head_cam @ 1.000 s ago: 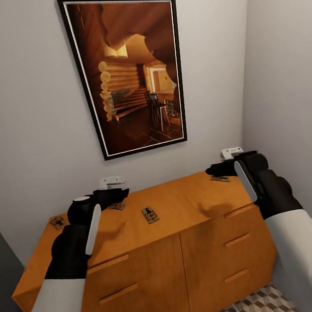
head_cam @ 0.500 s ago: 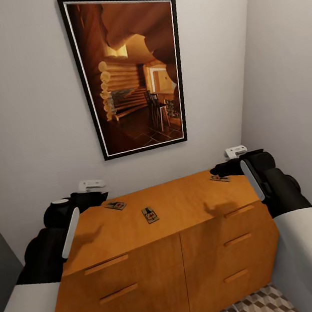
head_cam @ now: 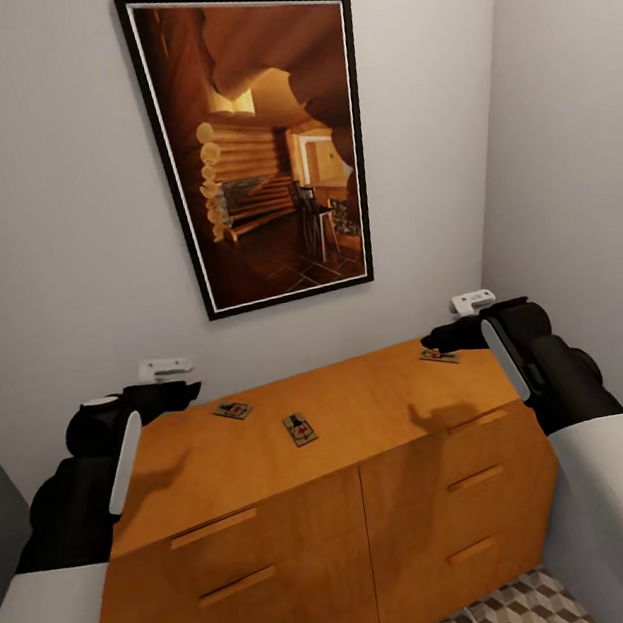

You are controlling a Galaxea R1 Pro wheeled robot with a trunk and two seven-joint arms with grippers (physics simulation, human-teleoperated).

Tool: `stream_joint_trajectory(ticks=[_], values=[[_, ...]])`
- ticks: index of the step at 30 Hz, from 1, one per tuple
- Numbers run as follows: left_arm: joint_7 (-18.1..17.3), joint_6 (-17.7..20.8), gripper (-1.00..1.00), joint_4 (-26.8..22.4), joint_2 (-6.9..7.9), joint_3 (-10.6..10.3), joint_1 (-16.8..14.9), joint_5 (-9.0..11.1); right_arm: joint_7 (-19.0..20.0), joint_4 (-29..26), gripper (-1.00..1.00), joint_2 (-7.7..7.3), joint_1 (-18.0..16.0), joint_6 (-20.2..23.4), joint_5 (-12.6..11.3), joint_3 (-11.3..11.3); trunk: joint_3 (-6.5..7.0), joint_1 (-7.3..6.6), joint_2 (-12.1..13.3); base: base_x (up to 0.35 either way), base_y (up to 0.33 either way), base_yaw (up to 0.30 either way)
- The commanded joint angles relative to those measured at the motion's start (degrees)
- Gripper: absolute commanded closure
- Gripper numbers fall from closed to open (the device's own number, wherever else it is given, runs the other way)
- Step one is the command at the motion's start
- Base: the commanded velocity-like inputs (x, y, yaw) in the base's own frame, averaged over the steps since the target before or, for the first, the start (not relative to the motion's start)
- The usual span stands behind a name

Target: Take the four mousetraps from the cabinet in the bathroom and place them on the bathroom floor. Make sure all four end up on the same floor surface, and ensure that at least two of them are either under or directly next to the same bathroom sink.

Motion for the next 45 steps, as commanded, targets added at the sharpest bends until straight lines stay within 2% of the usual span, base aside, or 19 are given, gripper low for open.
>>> stream_joint_trajectory(ticks=[1, 7, 20, 26, 33, 45], values=[[0.18, 0.60, -1.00, -0.22, 0.01, 0.65, -0.05, 0.37, 0.10, -0.08, -1.00, -0.06, -0.05, 0.23, 0.14, 0.03, -0.07, 0.00, -0.04, 0.000, 0.000, 0.000], [0.24, 2.60, -1.00, -0.77, -0.03, 3.85, -0.05, 0.16, -0.33, -0.54, -1.00, -0.14, -0.05, 0.23, 0.28, -0.32, -0.07, 0.00, -0.04, 0.000, 0.000, 0.000], [0.39, 4.16, -1.00, -1.33, 0.31, 5.64, -0.05, -0.19, -2.91, -3.13, -1.00, -0.23, -0.08, 0.23, 0.28, -0.35, -0.07, 0.00, -0.04, 0.000, 0.000, 0.000], [0.46, 5.27, -1.00, -1.83, 0.51, 7.44, -0.05, -0.29, -3.19, -4.04, -1.00, -0.23, -0.07, 0.23, 0.01, 0.01, -0.07, 0.00, -0.04, 0.000, 0.000, 0.000], [0.48, 5.86, -1.00, -2.01, 1.57, 11.32, -0.05, -0.38, -3.01, -4.35, -1.00, 0.01, -0.06, 0.23, -0.65, 0.20, -0.07, 0.00, -0.04, 0.000, 0.000, 0.000], [0.49, 6.07, -1.00, -1.95, 3.60, 12.73, -0.05, -0.55, -1.50, -4.52, -1.00, 0.90, -0.07, 0.23, -0.92, 0.64, -0.07, 0.00, -0.04, 0.000, 0.000, 0.000]])
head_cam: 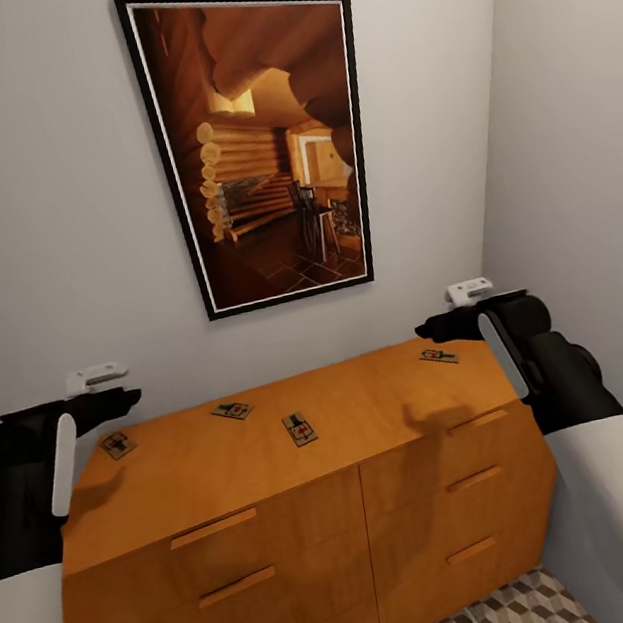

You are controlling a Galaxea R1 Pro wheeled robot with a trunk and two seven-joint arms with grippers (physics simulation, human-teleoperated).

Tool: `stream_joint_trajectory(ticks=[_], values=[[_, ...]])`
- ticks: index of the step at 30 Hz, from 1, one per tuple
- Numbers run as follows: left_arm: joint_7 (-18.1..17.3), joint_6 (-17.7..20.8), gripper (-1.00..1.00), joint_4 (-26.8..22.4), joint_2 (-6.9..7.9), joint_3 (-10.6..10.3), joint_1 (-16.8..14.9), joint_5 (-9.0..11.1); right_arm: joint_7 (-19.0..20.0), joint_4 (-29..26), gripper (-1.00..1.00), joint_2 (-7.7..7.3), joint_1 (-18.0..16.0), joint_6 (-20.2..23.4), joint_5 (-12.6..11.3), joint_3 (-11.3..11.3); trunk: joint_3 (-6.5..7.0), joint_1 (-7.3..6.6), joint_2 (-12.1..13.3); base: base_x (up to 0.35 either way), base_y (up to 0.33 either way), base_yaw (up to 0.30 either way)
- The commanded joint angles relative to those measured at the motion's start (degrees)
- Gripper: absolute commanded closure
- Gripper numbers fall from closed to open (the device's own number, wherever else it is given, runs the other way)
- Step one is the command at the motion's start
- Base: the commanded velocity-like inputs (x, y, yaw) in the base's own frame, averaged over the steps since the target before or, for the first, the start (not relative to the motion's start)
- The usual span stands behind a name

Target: Take the four mousetraps from the cabinet in the bathroom and place them on the bathroom floor. Make sure all four end up on the same floor surface, and ensure that at least two of them are either under or directly next to the same bathroom sink.

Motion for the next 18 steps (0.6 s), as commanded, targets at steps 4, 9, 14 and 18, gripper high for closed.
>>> stream_joint_trajectory(ticks=[4, 9, 14, 18], values=[[-0.02, 0.43, -1.00, -0.12, 1.21, 0.21, -0.05, -0.35, 0.39, -0.16, -1.00, 0.10, -0.04, 0.23, 0.03, 1.90, -0.07, 0.00, -0.04, 0.000, 0.000, 0.000], [-0.07, 0.57, -1.00, -0.11, 2.15, 0.30, -0.05, -1.07, 0.56, -1.31, -1.00, 0.17, -0.03, 0.23, -0.01, 4.31, -0.07, 0.00, -0.04, 0.000, 0.000, 0.000], [-0.10, 0.63, -1.00, -0.09, 2.68, 0.37, -0.03, -1.40, 0.64, -4.69, -1.00, 0.61, -0.03, 0.23, -0.04, 6.11, -0.07, 0.00, -0.04, 0.000, 0.000, 0.000], [-0.11, 0.64, -1.00, -0.07, 2.66, 0.38, 0.00, -1.38, 0.62, -6.71, -1.00, 1.27, -0.03, 0.23, -0.03, 6.57, -0.07, 0.00, -0.04, 0.000, 0.000, 0.000]])
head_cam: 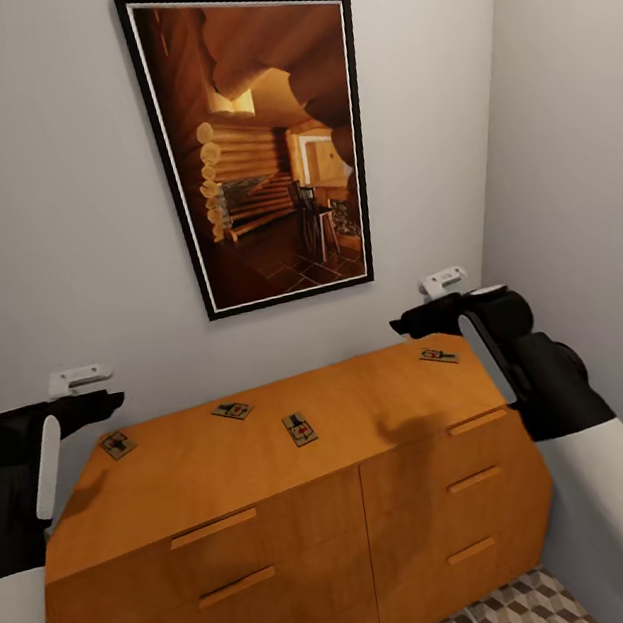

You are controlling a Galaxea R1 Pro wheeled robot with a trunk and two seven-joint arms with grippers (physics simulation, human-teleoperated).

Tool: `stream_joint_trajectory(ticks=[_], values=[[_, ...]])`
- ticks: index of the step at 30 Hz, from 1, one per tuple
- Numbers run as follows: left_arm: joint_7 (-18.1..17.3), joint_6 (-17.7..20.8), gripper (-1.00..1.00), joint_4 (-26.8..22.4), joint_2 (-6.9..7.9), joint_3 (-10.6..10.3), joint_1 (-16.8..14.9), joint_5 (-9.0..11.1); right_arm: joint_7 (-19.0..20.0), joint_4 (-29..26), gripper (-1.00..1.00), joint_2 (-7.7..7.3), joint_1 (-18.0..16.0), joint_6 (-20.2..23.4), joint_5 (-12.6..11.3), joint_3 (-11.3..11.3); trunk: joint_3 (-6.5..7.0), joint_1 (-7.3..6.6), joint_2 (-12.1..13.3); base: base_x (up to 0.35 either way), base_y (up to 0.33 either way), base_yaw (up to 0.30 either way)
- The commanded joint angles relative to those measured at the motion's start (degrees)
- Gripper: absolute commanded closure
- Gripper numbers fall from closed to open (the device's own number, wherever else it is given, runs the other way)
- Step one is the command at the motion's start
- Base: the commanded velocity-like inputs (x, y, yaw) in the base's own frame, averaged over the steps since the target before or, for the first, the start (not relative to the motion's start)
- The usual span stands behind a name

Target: Take the four mousetraps from the cabinet in the bathroom and place them on the bathroom floor. Make sure all four end up on the same floor surface, and ensure that at least two of them are either under or directly next to the same bathroom sink.

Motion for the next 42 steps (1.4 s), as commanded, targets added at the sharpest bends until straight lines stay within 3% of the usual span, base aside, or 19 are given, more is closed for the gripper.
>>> stream_joint_trajectory(ticks=[1, 13, 25, 42], values=[[-0.14, 0.27, -1.00, -0.03, -0.04, 0.06, -0.04, 0.14, 0.06, -0.59, -1.00, 0.15, -0.06, 0.23, 0.07, 0.17, -0.07, 0.00, -0.04, 0.000, 0.000, 0.000], [-0.19, 0.28, -1.00, 0.03, -0.66, 0.07, -0.02, 0.39, -0.34, -2.68, -1.00, 1.13, -0.08, 0.23, 0.81, 0.46, -0.07, 0.00, -0.04, 0.000, 0.000, 0.000], [-0.23, 0.28, -1.00, 0.16, -0.94, 0.07, -0.01, 0.52, -0.27, -2.86, -1.00, 0.83, -0.06, 0.23, 0.89, 0.20, -0.07, 0.00, -0.04, 0.000, 0.000, 0.012], [-0.22, 0.28, -1.00, 0.29, -3.31, 0.07, -0.01, 0.43, -0.39, -2.82, -1.00, 0.47, -0.07, 0.23, 0.91, 0.06, -0.07, 0.00, -0.04, 0.000, 0.000, 0.027]])
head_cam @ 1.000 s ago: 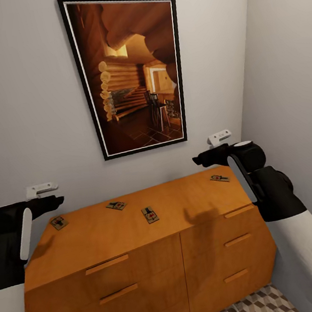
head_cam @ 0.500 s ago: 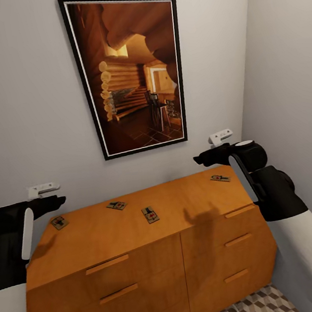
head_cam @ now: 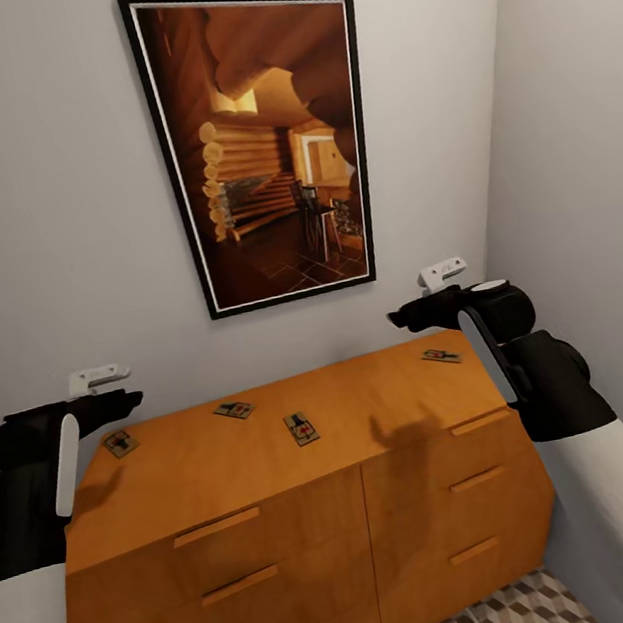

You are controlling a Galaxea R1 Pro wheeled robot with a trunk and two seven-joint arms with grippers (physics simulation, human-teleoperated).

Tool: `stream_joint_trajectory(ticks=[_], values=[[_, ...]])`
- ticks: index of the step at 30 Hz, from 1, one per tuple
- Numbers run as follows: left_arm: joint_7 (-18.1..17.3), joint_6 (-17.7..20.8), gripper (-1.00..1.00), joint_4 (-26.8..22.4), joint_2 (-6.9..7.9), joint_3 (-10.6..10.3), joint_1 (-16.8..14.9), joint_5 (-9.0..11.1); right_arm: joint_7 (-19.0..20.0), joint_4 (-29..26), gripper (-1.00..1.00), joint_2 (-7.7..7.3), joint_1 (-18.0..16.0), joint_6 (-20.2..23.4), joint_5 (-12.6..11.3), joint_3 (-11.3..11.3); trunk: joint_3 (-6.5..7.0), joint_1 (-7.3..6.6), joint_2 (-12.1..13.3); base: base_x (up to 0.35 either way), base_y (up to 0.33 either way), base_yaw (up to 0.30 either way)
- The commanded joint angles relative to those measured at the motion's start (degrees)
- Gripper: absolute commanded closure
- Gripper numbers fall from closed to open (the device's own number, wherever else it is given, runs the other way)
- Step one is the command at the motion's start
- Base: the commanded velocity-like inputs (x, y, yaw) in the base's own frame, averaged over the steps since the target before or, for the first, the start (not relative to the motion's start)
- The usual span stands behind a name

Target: Take the four mousetraps from the cabinet in the bathroom and place them on the bathroom floor. Make sure all four end up on the same floor surface, and ensure that at least two of them are either under or directly next to the same bathroom sink.

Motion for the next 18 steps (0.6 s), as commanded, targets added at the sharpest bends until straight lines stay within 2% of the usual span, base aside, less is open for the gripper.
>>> stream_joint_trajectory(ticks=[1, 8, 18], values=[[-0.10, 0.26, -1.00, -0.03, -0.16, 0.06, -0.06, 0.11, 0.16, -0.05, -1.00, -0.05, -0.05, 0.24, 0.06, 0.07, -0.07, 0.00, -0.04, 0.000, 0.000, 0.132], [-0.09, 0.26, -1.00, 0.09, -0.67, 0.06, -0.06, 0.10, 0.16, 0.03, -1.00, -0.08, -0.04, 0.24, 0.10, 0.11, -0.07, 0.00, -0.04, 0.000, 0.000, 0.209], [-0.04, 0.26, -1.00, 0.22, -0.82, 0.06, -0.06, 0.07, 0.16, 0.06, -1.00, 0.06, -0.04, 0.24, 0.13, 0.18, -0.07, 0.00, -0.04, 0.000, 0.000, 0.267]])
